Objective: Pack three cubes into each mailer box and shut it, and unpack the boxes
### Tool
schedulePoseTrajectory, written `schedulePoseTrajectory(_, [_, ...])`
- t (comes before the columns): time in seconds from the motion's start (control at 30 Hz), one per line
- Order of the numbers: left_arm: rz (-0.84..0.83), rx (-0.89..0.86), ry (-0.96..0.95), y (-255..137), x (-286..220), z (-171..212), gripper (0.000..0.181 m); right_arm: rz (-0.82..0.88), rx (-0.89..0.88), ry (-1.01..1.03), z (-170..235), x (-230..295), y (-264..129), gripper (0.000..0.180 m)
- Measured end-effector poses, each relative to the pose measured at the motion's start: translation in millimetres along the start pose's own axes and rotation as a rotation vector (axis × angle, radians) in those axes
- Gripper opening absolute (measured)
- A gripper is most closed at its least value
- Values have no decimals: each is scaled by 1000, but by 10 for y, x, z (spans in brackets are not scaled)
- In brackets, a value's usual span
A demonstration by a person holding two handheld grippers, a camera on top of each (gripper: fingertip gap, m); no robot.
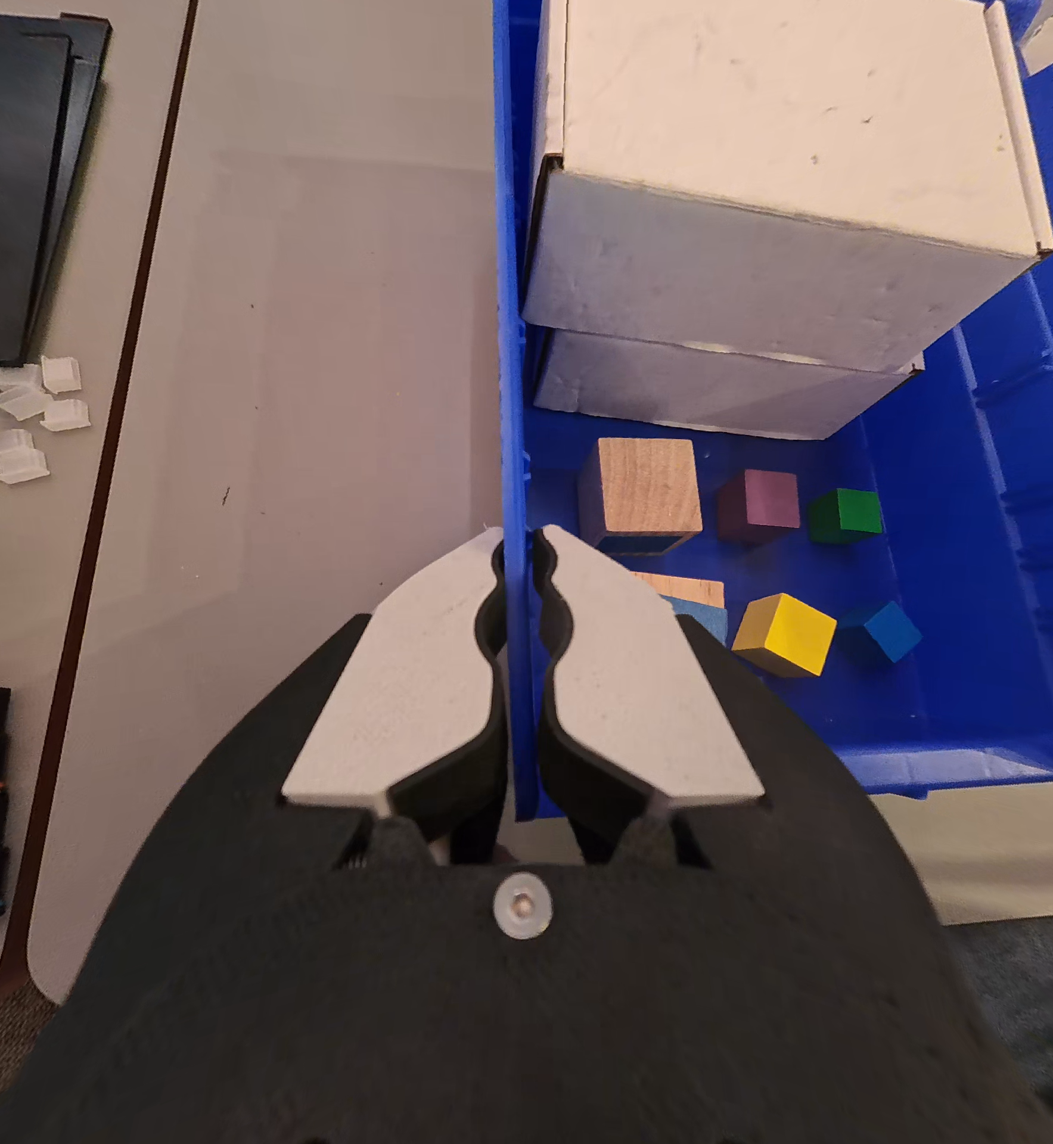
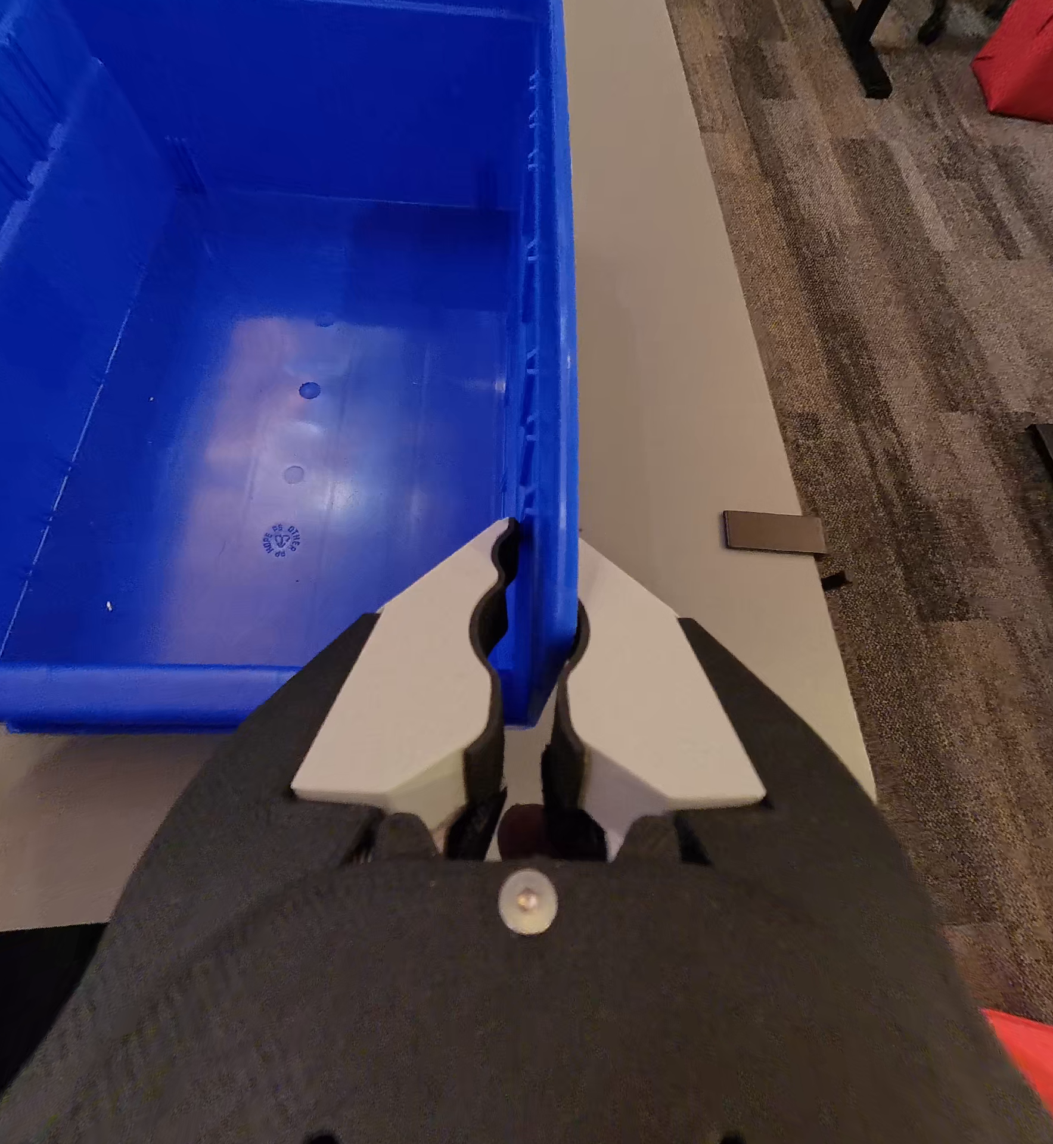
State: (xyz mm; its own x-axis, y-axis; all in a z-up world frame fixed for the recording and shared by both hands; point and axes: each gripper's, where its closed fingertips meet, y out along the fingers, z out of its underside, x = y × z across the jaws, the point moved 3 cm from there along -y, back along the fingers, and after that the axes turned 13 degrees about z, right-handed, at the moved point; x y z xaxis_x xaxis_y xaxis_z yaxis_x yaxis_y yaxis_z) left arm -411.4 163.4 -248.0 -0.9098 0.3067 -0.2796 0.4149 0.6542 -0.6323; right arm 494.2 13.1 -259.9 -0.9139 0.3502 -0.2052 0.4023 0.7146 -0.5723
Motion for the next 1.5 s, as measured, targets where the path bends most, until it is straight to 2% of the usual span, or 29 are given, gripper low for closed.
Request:
schedulePoseTrajectory(0.17, [3, -42, 28, -17, -10, -15, 6, 29, -23, -38, -46, -6, -49, 10])
schedulePoseTrajectory(0.3, [12, -128, 30, -126, -13, -135, 24, 58, -49, -59, -114, -60, -131, 26])
schedulePoseTrajectory(0.43, [-40, -195, 98, -309, -65, -280, 33, 105, -78, -69, -222, -138, -280, 42])
schedulePoseTrajectory(0.57, [-23, -255, 248, -466, -508, -549, 39, 114, -171, -86, -541, -57, -602, 47])
schedulePoseTrajectory(0.7, [99, -301, 400, -432, -1260, -831, 44, 38, -281, -181, -968, 427, -925, 52])
schedulePoseTrajectory(0.87, [348, -278, 543, -93, -2344, -916, 46, -234, -370, -332, -1280, 1606, -1212, 66])
schedulePoseTrajectory(1.1, [598, -75, 705, 686, -3479, -389, 56, -652, -318, -414, -1216, 3153, -1337, 89])
schedulePoseTrajectory(1.2, [617, 17, 720, 1022, -3645, -164, 61, -724, -242, -468, -1087, 3540, -1194, 100])
schedulePoseTrajectory(1.33, [585, 145, 680, 1482, -3610, 74, 67, -793, -145, -472, -900, 3860, -892, 106])
schedulePoseTrajectory(1.5, [551, 217, 594, 1805, -3530, 186, 76, -750, -46, -525, -666, 3991, -421, 122])
